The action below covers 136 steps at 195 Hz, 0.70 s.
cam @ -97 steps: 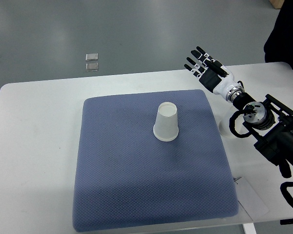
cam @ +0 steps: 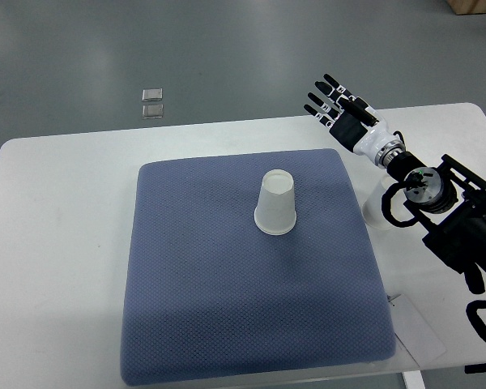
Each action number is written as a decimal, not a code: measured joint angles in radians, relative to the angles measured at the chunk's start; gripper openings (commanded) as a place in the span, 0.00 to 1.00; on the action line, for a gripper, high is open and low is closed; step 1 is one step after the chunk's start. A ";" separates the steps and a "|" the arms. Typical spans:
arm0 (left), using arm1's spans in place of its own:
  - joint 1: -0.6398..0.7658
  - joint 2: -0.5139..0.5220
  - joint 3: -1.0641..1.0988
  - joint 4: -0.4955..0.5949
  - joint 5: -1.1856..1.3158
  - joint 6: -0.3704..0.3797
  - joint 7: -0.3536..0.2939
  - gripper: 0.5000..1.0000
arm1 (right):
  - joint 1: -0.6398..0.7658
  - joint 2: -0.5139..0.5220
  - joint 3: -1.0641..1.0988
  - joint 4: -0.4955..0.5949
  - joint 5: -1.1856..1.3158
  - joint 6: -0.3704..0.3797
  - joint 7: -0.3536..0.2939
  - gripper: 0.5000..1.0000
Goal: Stack paper cups
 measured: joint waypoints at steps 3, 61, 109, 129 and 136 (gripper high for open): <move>0.000 0.000 0.000 0.000 0.000 0.000 0.000 1.00 | 0.001 -0.001 -0.005 0.000 -0.001 0.001 0.000 0.86; 0.000 0.000 0.002 -0.002 0.000 0.000 0.000 1.00 | 0.176 -0.119 -0.285 0.000 -0.112 0.021 -0.011 0.86; 0.000 0.000 0.004 -0.003 0.002 -0.002 0.000 1.00 | 0.530 -0.258 -0.921 0.008 -0.200 0.106 -0.087 0.86; -0.001 0.000 0.005 -0.004 0.003 -0.003 0.000 1.00 | 0.691 -0.291 -1.153 0.051 -0.296 0.197 -0.123 0.86; -0.002 0.000 0.005 -0.005 0.003 -0.003 -0.001 1.00 | 0.750 -0.302 -1.220 0.078 -0.345 0.226 -0.138 0.86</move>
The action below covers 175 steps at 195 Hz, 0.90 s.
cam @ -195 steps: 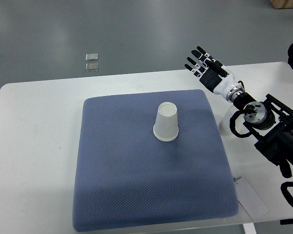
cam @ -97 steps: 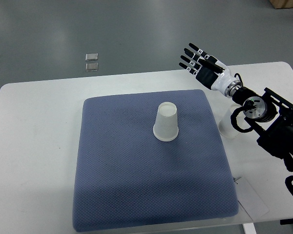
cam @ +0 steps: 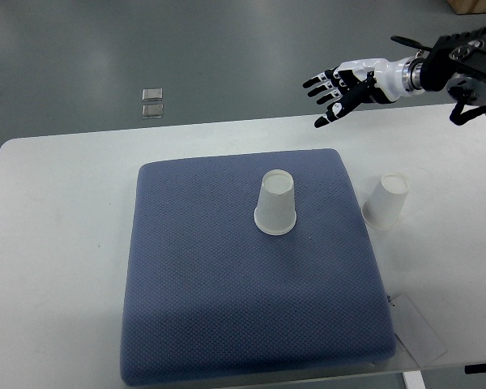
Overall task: Stack paper cups
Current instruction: 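Move the right hand above the second white paper cup beside the pad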
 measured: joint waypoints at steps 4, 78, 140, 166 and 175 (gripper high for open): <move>0.000 0.000 0.000 -0.001 0.000 0.000 0.000 1.00 | 0.033 -0.006 -0.036 0.019 -0.031 0.014 -0.007 0.86; -0.003 0.000 0.003 -0.011 0.000 0.000 0.000 1.00 | 0.510 -0.063 -0.406 0.367 -0.393 0.053 -0.039 0.86; -0.003 0.000 0.005 -0.009 -0.001 0.000 0.000 1.00 | 0.642 -0.131 -0.462 0.583 -0.397 0.053 -0.071 0.86; -0.003 0.000 0.005 -0.011 -0.001 0.001 0.000 1.00 | 0.643 -0.151 -0.469 0.601 -0.397 0.053 -0.073 0.86; -0.003 0.000 0.005 -0.012 -0.001 0.001 0.000 1.00 | 0.640 -0.153 -0.470 0.602 -0.397 0.053 -0.073 0.86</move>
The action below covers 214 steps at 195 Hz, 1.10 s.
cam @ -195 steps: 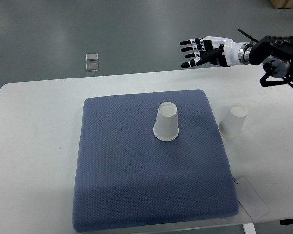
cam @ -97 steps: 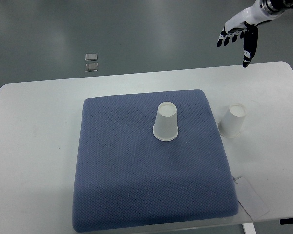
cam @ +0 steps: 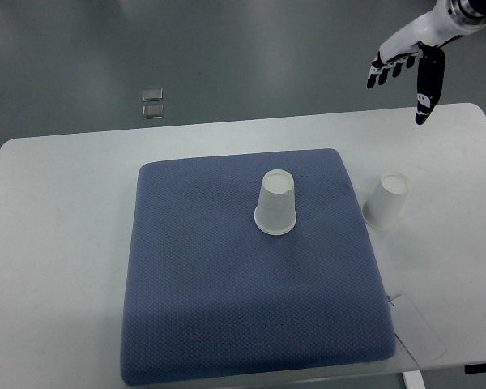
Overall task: Stack paper cups
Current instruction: 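Move the right hand above the second white paper cup beside the pad, then lower the right hand and close its fingers around the white cup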
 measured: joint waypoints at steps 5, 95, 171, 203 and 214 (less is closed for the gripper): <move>0.000 0.000 0.000 0.000 0.000 0.000 0.000 1.00 | -0.002 -0.001 0.000 0.000 0.000 0.000 0.000 0.85; 0.000 0.000 0.000 0.001 0.001 0.001 0.000 1.00 | -0.179 -0.002 0.001 -0.033 -0.002 -0.007 0.000 0.85; 0.000 0.000 -0.001 0.001 0.001 0.001 0.000 1.00 | -0.398 0.004 0.017 -0.131 0.011 -0.225 0.000 0.85; 0.000 0.000 0.000 0.000 0.001 0.001 0.000 1.00 | -0.465 0.012 0.017 -0.168 0.011 -0.281 0.000 0.85; 0.000 0.000 0.000 0.000 0.001 0.001 0.000 1.00 | -0.484 0.014 0.017 -0.179 0.012 -0.296 0.000 0.85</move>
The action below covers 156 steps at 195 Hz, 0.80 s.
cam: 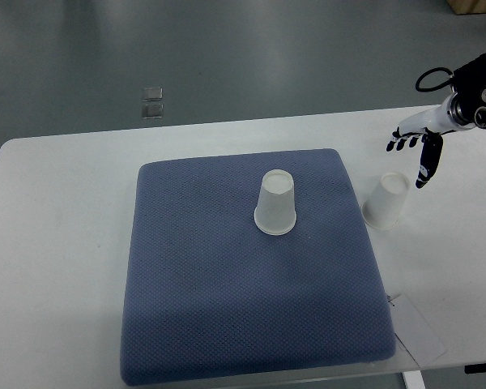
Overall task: Stack paper cups
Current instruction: 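Lower the right hand and close its fingers around the white cup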
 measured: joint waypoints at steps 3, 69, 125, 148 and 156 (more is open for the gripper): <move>0.000 0.000 0.000 0.000 0.000 0.000 0.000 1.00 | -0.006 0.000 0.000 -0.002 0.000 -0.005 0.000 0.85; 0.000 0.000 0.000 0.000 0.000 0.000 0.000 1.00 | -0.068 0.006 0.012 -0.018 0.002 -0.049 -0.001 0.85; 0.000 0.000 0.000 0.000 0.000 0.000 0.000 1.00 | -0.130 0.047 0.056 -0.052 0.002 -0.068 -0.001 0.85; 0.000 0.000 0.000 0.000 0.000 0.000 0.000 1.00 | -0.138 0.049 0.056 -0.057 0.001 -0.073 -0.001 0.85; 0.000 0.000 0.000 0.000 0.000 0.000 0.000 1.00 | -0.139 0.049 0.057 -0.059 0.001 -0.073 -0.001 0.85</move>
